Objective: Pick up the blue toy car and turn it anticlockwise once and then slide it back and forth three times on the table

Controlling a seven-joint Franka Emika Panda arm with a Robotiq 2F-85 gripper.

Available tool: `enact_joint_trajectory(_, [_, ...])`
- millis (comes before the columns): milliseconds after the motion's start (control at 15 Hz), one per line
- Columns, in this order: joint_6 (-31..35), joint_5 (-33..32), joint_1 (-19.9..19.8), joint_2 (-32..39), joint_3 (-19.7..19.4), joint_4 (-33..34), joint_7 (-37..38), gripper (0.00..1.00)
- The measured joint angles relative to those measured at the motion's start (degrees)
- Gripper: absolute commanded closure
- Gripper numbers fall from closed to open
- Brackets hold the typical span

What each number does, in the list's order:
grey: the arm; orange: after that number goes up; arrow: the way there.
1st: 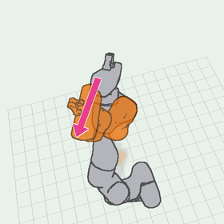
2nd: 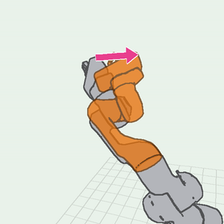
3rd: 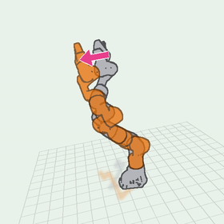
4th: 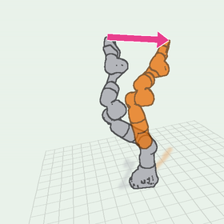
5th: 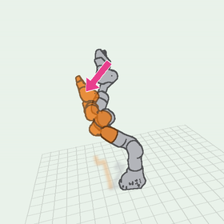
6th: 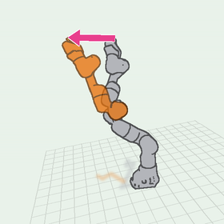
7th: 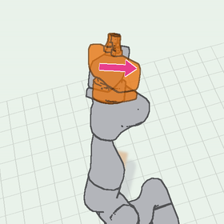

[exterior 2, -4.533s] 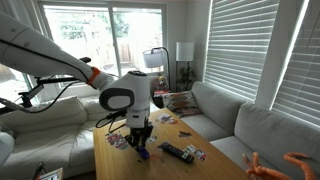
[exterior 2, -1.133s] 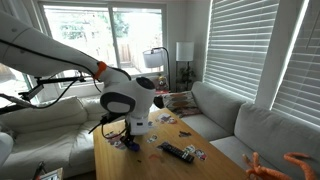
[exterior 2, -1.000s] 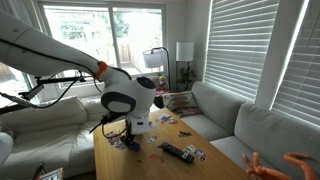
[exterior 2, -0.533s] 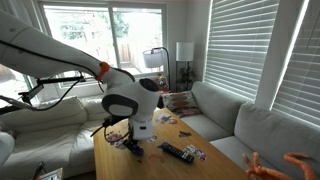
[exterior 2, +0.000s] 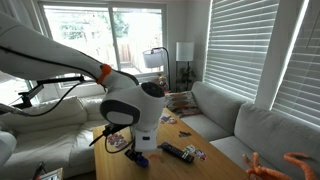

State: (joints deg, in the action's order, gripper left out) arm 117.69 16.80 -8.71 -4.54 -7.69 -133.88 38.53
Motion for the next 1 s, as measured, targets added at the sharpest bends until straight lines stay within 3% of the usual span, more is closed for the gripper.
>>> enact_joint_trajectory(533, [1.9, -2.0, -1.2, 0.4, -1.4, 0.7, -1.4, 0.89])
enact_joint_trajectory(600, [1.9, -2.0, -1.0, 0.4, -1.2, 0.6, -1.4, 0.8])
enact_joint_trajectory(667, [1.9, -2.0, -0.9, 0.4, -1.0, 0.6, -1.3, 0.39])
enact_joint_trajectory(800, [1.9, -2.0, -0.6, 0.4, -0.4, 0.6, -0.8, 0.35])
enact_joint_trajectory(1000, [2.5, -3.1, -0.5, 0.4, 0.5, 0.6, 0.5, 0.15])
